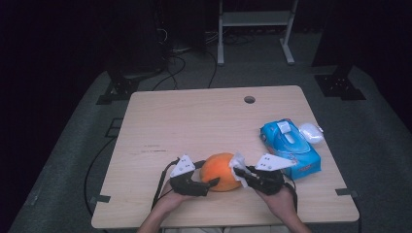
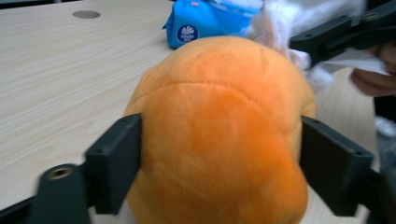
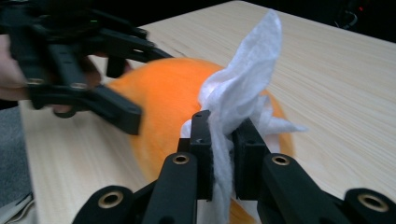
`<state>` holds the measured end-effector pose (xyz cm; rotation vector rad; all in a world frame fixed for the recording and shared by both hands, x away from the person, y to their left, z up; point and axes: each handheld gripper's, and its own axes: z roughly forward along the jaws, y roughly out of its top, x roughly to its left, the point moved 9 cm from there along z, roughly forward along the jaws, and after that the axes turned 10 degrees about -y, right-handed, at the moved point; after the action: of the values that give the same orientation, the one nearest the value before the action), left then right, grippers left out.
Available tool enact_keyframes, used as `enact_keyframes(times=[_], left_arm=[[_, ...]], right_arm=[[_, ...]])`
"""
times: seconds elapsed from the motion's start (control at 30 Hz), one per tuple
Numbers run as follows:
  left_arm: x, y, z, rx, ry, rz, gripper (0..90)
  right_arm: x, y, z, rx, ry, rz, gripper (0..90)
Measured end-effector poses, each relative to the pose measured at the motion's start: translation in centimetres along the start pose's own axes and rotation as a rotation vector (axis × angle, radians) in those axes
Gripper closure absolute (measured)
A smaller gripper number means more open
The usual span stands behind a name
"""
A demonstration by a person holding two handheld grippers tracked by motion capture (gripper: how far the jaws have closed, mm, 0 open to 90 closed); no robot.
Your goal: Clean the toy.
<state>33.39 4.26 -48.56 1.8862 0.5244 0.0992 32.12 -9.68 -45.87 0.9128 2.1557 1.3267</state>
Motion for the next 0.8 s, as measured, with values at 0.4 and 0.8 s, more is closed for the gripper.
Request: enact_keyframes(times=[0.4, 0.8], left_arm=[[-0.2, 0.3, 0.0, -0.019, -0.051, -0.029, 18.6], [-1.4, 0.3, 0.5, 0.018, -0.031, 0.063, 27.9]], right_arm=[[-1.6, -0.1, 0.4, -0.012, -0.039, 0.023, 80.0], [1.8, 1.9, -0.2, -0.047, 0.023, -0.102, 79.8]])
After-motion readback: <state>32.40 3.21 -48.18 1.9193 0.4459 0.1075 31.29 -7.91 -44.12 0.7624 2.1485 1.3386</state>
